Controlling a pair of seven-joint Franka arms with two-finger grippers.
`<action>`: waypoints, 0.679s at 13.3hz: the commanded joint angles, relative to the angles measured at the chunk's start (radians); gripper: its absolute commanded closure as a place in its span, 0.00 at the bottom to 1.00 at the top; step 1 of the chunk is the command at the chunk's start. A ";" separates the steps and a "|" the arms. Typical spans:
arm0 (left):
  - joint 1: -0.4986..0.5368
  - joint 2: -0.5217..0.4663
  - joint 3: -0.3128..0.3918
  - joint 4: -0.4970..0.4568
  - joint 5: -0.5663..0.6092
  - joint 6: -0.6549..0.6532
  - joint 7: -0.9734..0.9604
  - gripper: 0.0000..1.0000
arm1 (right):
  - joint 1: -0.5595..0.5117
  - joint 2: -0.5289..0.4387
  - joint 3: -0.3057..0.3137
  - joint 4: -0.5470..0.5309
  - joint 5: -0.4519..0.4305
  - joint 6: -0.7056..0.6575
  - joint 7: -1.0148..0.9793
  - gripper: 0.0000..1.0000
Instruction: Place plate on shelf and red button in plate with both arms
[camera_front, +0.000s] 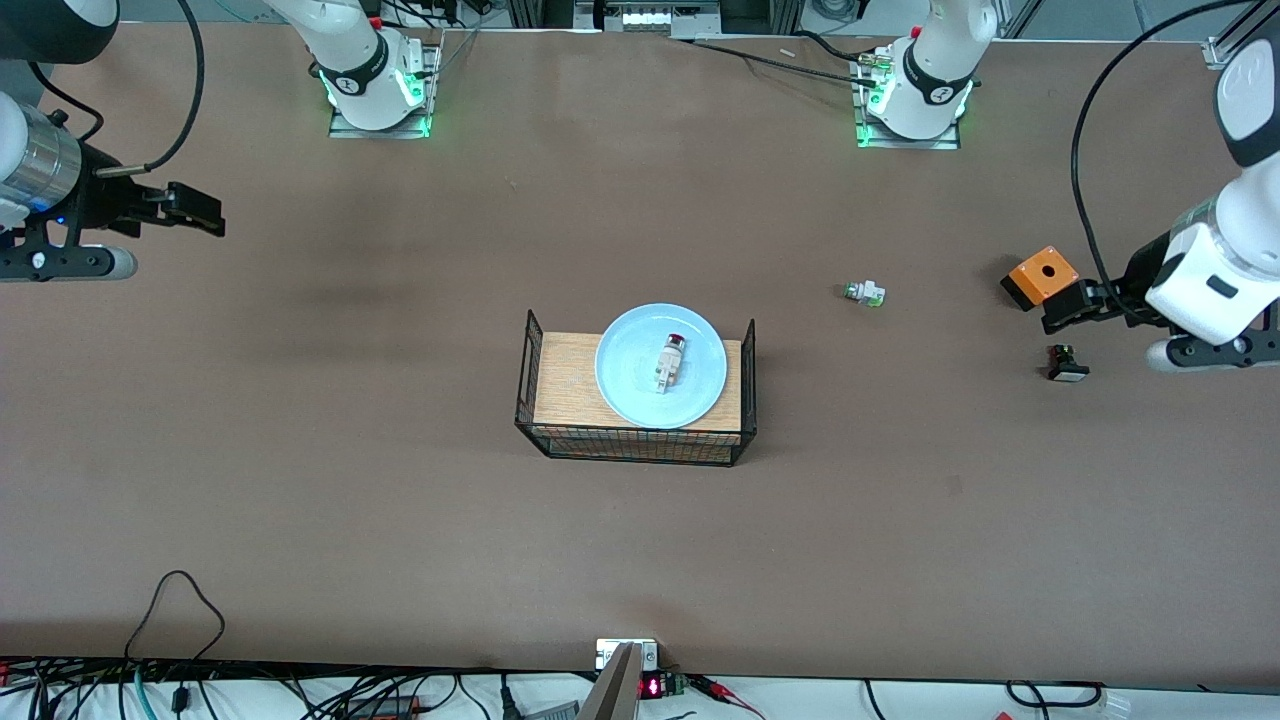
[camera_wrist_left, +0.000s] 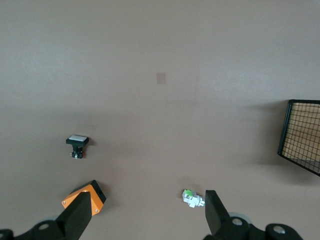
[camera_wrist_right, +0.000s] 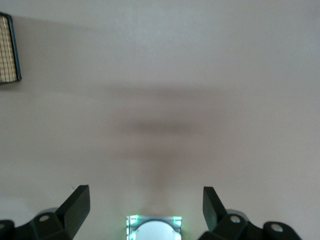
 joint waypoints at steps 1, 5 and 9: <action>0.019 -0.022 0.004 0.002 0.008 -0.003 0.131 0.00 | -0.004 0.009 0.007 0.018 -0.006 0.027 -0.020 0.00; 0.021 -0.043 0.008 -0.020 0.005 -0.011 0.140 0.00 | -0.004 0.010 0.008 0.018 -0.007 0.027 -0.020 0.00; 0.033 -0.083 0.006 -0.075 0.004 -0.006 0.157 0.00 | -0.004 0.033 0.008 0.018 -0.006 0.062 -0.017 0.00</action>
